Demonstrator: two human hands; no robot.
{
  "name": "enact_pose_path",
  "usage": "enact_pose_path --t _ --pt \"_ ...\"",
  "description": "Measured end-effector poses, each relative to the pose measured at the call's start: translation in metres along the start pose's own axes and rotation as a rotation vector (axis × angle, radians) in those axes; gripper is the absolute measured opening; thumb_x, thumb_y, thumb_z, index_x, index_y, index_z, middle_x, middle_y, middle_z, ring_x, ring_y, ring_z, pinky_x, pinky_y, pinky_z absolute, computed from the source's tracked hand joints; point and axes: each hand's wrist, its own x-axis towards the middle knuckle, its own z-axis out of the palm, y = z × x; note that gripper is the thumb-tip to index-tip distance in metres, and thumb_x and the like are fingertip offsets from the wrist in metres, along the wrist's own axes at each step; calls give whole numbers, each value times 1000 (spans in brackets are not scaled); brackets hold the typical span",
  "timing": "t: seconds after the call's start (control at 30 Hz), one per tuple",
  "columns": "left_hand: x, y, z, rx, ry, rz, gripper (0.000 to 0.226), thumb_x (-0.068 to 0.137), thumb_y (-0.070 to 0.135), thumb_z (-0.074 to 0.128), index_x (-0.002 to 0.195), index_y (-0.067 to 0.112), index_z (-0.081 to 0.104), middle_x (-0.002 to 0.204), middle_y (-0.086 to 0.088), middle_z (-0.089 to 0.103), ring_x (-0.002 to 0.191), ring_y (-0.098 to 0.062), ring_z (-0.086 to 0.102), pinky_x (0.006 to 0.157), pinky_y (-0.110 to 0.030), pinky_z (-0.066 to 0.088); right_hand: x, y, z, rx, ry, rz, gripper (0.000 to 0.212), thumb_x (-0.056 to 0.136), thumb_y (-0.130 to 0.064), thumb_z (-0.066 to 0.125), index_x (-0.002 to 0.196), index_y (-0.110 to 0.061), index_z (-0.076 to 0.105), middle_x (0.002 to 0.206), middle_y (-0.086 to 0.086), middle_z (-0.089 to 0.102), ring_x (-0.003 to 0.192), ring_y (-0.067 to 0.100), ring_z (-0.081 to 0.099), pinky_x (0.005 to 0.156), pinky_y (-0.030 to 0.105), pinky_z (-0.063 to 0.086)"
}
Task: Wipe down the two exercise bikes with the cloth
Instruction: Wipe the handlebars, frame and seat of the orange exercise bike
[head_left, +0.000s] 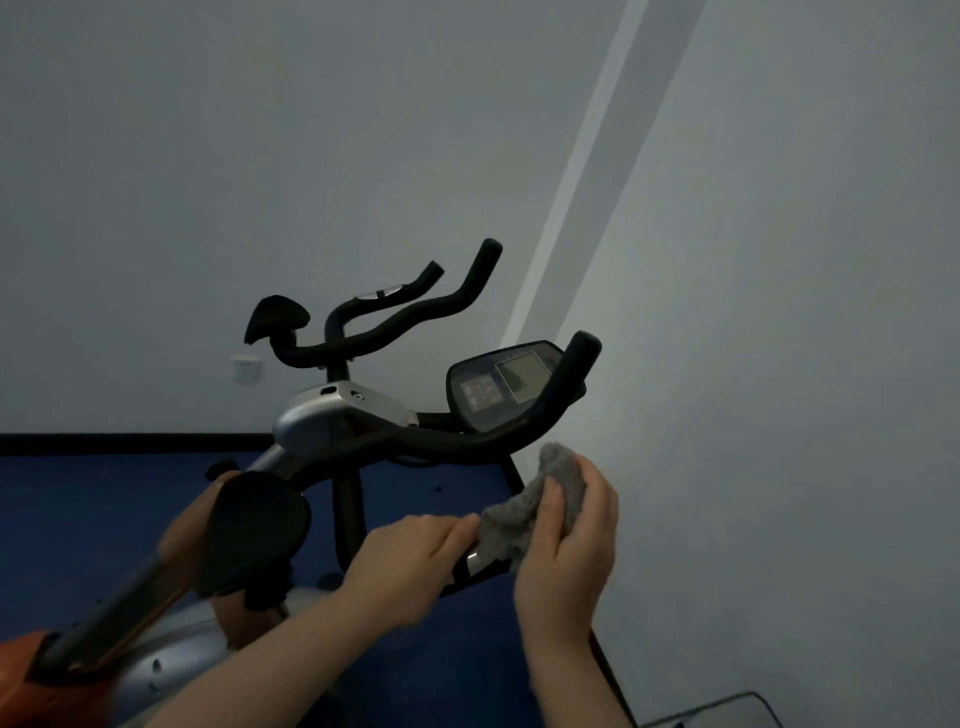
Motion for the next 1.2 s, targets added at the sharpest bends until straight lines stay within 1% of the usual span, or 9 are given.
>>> enact_pose_path --t 0.17,0.27,0.37,0.5,0.6,0.7,0.87,1.07,1.2 --pt "-2 3 -3 19 14 3 57 100 55 17 81 21 60 71 3 63 72 -12 59 73 -36 46 30 10 -25 -305 -401 -392 24 92 -23 59 114 -17 67 107 -4 56 95 13 57 78 21 48" --pt "-2 5 -4 27 35 -7 55 100 54 19 75 21 55 68 1 59 70 -15 57 70 -38 43 61 8 -44 -92 -744 -218 23 90 -30 61 110 -21 69 104 -10 64 96 6 62 84 21 49" --pt "-5 5 -2 53 54 -17 52 101 52 20 69 24 50 66 1 57 68 -15 56 66 -36 40 35 9 -29 248 -436 43 20 90 -30 58 108 -30 66 106 -9 67 100 6 64 83 18 50" --pt "-2 2 1 42 85 -17 59 98 55 17 70 17 53 62 1 55 63 -13 55 61 -31 37 -6 4 3 96 -2 -47 22 96 -20 57 117 -19 64 115 -5 57 105 3 58 84 6 44" --pt "-1 3 -1 28 82 -22 57 97 55 18 66 19 50 60 1 53 62 -12 54 61 -31 37 33 15 -20 -158 -309 -315 24 95 -26 58 114 -16 69 105 -6 61 93 9 61 81 16 49" --pt "-2 4 -2 45 102 -30 57 99 53 21 67 18 51 60 1 54 62 -12 54 58 -31 35 62 15 -54 154 -690 -26 18 93 -29 60 106 -24 70 99 -7 71 93 8 66 80 19 51" --pt "-4 8 -1 63 95 -34 53 101 50 23 68 22 54 60 2 53 65 -12 56 61 -31 36 0 19 -33 359 -99 298 32 91 -43 52 114 -27 68 105 -13 72 98 2 67 79 13 52" --pt "-6 8 -2 -1 144 -69 79 83 69 4 77 24 69 68 4 66 67 -8 60 67 -34 47 -19 5 -2 431 88 419 42 91 -46 46 131 -34 52 117 -20 63 109 -4 59 82 9 49" --pt "-11 8 4 -514 433 -114 60 97 61 21 75 36 71 77 16 72 74 -1 67 72 -37 54 -69 -10 33 396 166 520 54 90 -47 46 143 -46 33 133 -20 52 117 -11 52 85 6 46"
